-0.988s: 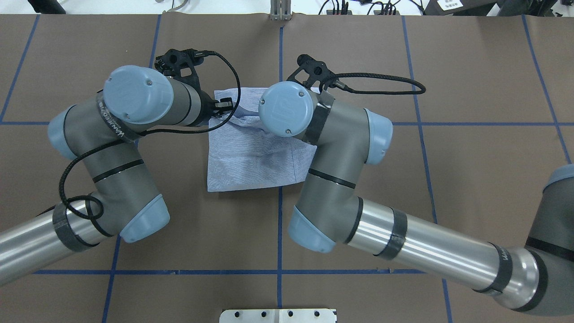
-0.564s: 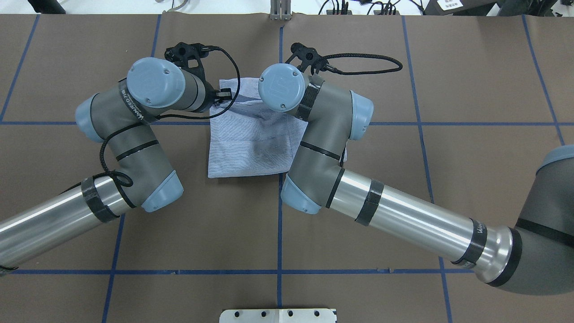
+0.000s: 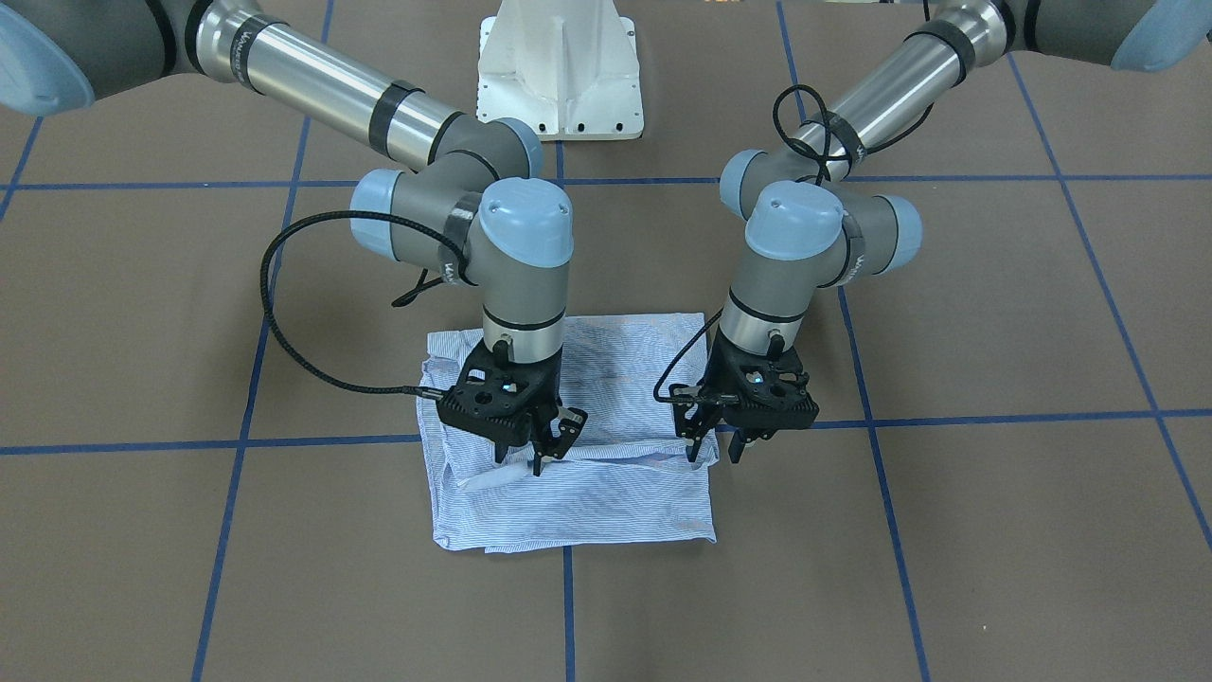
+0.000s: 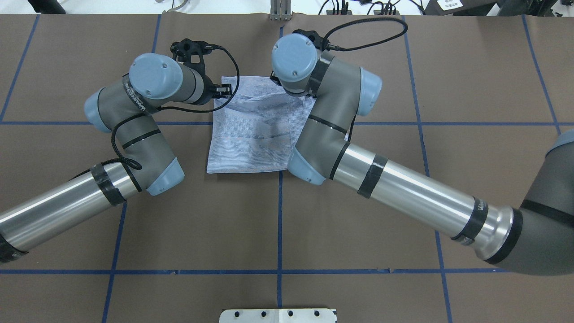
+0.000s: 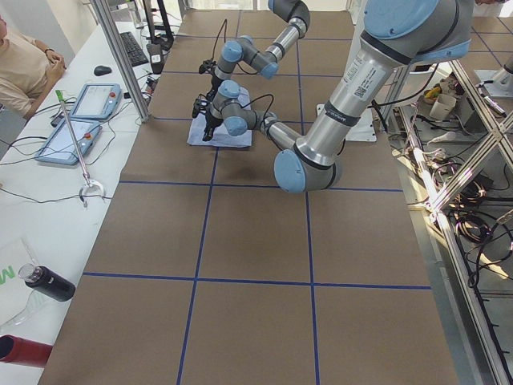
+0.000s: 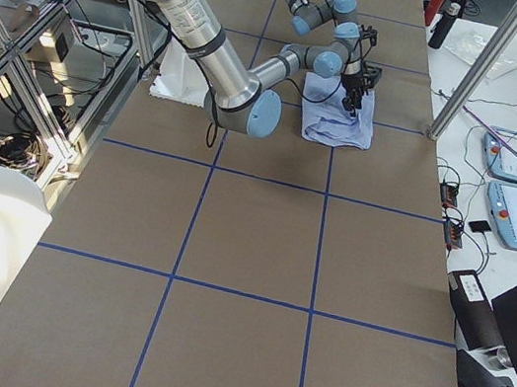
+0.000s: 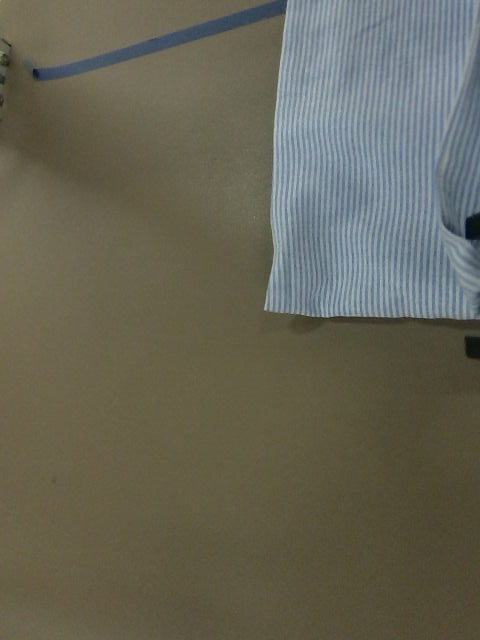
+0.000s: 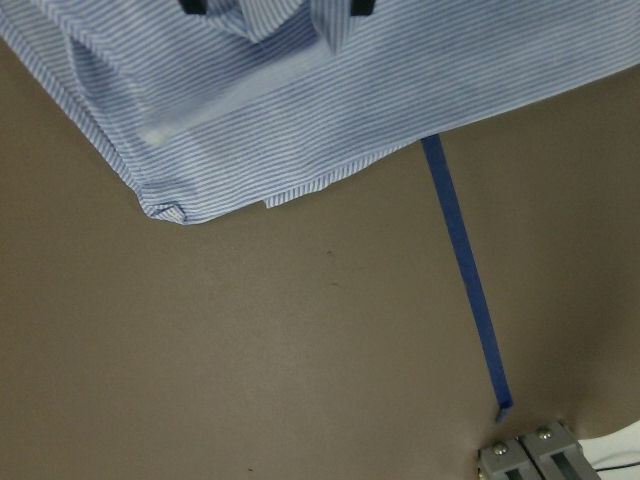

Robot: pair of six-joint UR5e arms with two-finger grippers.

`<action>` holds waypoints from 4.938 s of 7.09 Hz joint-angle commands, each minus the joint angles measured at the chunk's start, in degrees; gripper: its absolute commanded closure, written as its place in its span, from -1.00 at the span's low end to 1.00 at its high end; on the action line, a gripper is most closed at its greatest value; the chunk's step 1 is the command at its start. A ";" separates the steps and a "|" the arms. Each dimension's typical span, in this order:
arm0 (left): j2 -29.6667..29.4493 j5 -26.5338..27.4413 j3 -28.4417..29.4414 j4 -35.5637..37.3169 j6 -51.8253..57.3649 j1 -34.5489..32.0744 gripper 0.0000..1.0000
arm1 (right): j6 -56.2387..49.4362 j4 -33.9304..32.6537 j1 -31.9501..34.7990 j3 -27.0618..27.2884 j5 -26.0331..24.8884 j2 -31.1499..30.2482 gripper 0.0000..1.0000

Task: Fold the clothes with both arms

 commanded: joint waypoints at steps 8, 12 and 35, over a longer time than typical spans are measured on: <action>42.90 -24.22 -33.44 17.75 65.73 -38.02 -1.00 | -83.77 -28.39 41.12 32.16 30.19 -35.49 -1.00; 48.30 -25.27 -34.20 35.10 71.06 -51.59 -1.00 | -94.15 -21.39 47.32 32.52 32.49 -55.18 -1.00; 48.04 -36.09 -27.99 38.67 71.59 -51.35 -1.00 | -94.24 -19.59 50.40 33.65 33.01 -62.69 -1.00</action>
